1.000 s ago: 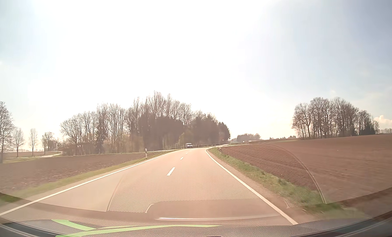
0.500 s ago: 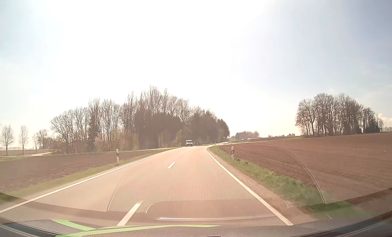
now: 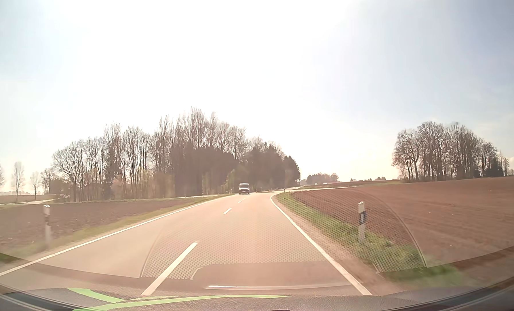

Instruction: Follow the waypoints while adhering to traffic rules and regulations

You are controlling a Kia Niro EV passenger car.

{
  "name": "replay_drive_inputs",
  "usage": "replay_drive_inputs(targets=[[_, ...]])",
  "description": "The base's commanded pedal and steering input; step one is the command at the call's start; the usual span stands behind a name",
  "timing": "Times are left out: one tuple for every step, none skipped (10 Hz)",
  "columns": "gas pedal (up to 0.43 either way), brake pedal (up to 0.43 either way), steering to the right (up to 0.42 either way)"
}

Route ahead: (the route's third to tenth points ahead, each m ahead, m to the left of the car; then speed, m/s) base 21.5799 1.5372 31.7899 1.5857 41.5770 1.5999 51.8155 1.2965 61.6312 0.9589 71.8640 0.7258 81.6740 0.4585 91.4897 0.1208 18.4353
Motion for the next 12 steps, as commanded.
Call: replay_drive_inputs(targets=[[0.000, 0.000, 0.002], [0.000, 0.000, 0.002], [0.000, 0.000, 0.002], [0.000, 0.024, 0.002], [0.000, 0.049, 0.002], [0.000, 0.073, 0.003], [0.000, 0.091, 0.004], [0.000, 0.104, 0.005], [0.000, 0.116, 0.005], [0.000, 0.116, 0.005], [0.000, 0.122, 0.005], [0.000, 0.128, 0.005]])
